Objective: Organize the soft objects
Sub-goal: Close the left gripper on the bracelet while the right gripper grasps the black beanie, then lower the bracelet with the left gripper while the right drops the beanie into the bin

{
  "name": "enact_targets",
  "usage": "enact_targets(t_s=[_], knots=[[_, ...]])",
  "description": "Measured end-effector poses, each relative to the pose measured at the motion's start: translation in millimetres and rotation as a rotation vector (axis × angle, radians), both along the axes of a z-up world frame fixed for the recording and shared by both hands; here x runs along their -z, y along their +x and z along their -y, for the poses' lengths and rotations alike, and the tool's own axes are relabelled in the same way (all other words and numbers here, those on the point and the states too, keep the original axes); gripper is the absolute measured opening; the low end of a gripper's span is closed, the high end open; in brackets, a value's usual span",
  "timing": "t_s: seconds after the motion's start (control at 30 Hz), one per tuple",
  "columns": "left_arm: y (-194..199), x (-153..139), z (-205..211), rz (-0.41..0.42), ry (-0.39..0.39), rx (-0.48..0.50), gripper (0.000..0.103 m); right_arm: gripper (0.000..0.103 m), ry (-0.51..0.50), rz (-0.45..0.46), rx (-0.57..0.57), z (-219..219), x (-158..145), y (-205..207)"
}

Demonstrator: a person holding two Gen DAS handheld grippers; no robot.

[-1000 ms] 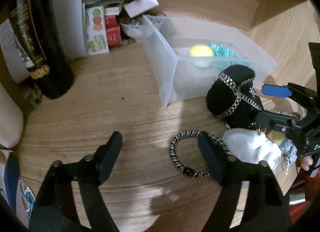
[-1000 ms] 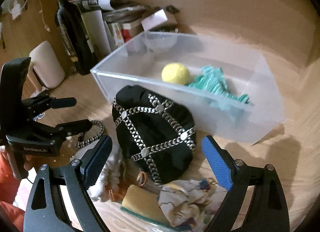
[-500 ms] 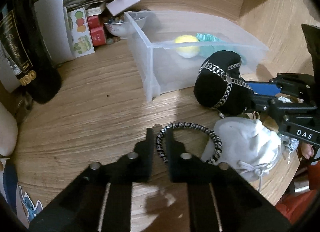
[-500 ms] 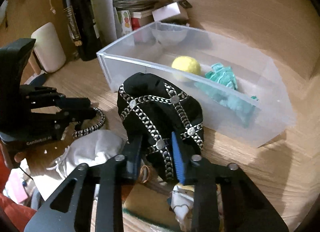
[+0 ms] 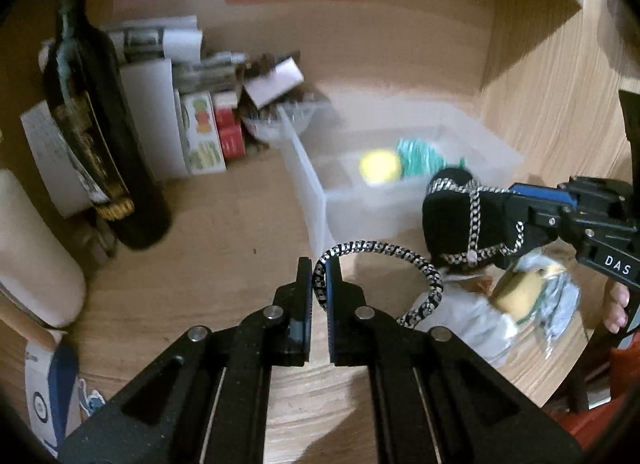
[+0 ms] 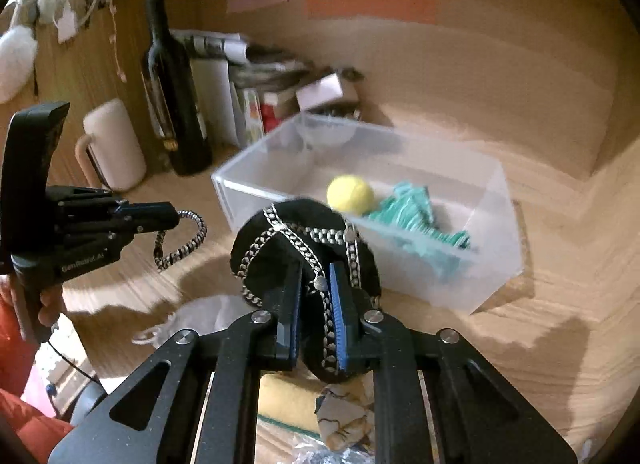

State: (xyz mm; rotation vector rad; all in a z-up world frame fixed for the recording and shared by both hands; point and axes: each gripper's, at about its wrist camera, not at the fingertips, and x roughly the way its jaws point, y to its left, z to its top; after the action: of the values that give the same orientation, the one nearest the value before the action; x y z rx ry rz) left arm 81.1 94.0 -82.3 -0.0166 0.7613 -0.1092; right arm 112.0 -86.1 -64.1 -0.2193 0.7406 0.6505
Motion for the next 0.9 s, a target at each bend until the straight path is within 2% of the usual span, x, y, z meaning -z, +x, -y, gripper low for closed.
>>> enact_targets(t_s=[0.27, 0.5, 0.73, 0.9], knots=[[1.2, -28.1, 5.7, 0.111, 0.007, -0.016, 0.005, 0.011, 0.080, 0.086, 0.029, 18.6, -33.6, -3.8], [13.5, -41.0, 13.2, 0.159, 0.003, -0.013, 0.005, 0.011, 0.134, 0.155, 0.072, 34.8, -56.4, 4.9], [38.8, -45.5, 14.5, 0.172, 0.012, -0.039, 0.005, 0.011, 0.154, 0.216, 0.120, 42.0, -68.8, 27.7], [61.4, -35.9, 14.5, 0.138, 0.018, -0.047, 0.005, 0.011, 0.148, 0.196, 0.130, 38.2, -58.8, 50.3]])
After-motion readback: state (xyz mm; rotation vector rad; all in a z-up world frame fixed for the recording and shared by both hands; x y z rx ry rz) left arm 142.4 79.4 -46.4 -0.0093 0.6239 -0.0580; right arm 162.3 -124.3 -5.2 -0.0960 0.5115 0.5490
